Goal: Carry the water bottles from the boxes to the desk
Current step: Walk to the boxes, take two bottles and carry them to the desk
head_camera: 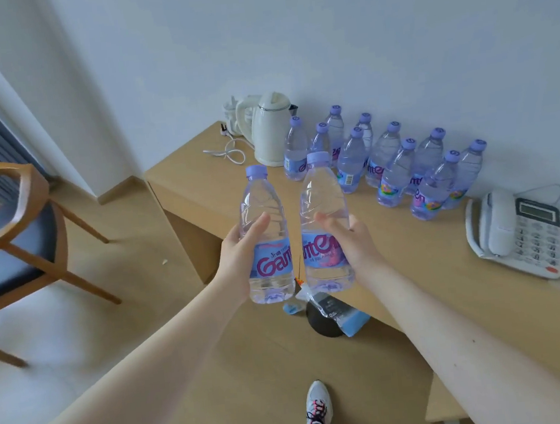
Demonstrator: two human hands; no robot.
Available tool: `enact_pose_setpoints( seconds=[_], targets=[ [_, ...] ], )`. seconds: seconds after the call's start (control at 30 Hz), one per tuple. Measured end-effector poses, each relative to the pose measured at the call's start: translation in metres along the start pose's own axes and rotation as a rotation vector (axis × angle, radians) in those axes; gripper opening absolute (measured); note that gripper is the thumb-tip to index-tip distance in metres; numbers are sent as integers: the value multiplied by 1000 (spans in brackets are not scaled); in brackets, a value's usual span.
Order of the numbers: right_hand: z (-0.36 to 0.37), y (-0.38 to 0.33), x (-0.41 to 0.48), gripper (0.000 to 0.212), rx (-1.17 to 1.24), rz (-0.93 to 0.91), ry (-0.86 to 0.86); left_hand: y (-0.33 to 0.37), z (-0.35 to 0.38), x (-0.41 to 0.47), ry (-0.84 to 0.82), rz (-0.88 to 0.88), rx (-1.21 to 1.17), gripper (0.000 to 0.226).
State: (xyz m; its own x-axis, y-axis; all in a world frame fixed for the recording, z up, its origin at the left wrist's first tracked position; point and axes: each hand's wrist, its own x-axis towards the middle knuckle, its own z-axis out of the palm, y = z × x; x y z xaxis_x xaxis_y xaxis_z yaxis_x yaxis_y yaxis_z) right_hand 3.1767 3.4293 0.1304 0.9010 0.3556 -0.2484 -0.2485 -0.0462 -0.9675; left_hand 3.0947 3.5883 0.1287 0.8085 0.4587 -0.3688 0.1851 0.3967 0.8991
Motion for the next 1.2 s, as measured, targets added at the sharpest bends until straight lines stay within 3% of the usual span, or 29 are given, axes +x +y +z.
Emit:
enact_pose_setpoints(
  seconds=[0.1, 0.47, 0.6, 0.77, 0.87, 1.0, 1.13, 1.2],
  targets=[
    [-7, -10, 34, 28, 41, -17, 27, 15, 15, 29, 5, 43, 106, 31],
    [-66, -30, 134, 24, 73, -26, 127, 44, 95, 130, -67, 115, 249, 23],
    [-86, -30, 146, 33, 74, -20, 225, 43, 119, 155, -144, 106, 281, 20],
    [-110, -40, 155, 31, 26, -73, 369, 52, 155, 189, -276, 115, 362, 28],
    [-120, -41, 154, 38, 29, -72, 485, 53, 176, 204, -354, 121, 424, 55],
    [-138, -45, 150, 38, -15, -103, 606, 55, 205, 220, -446, 106, 459, 42],
    [-157, -35, 153, 46, -40, -101, 694, 49, 229, 227, -498, 103, 506, 73],
    [-165, -28, 154, 47, -45, -88, 706, 41, 237, 230, -520, 94, 534, 67]
  ],
)
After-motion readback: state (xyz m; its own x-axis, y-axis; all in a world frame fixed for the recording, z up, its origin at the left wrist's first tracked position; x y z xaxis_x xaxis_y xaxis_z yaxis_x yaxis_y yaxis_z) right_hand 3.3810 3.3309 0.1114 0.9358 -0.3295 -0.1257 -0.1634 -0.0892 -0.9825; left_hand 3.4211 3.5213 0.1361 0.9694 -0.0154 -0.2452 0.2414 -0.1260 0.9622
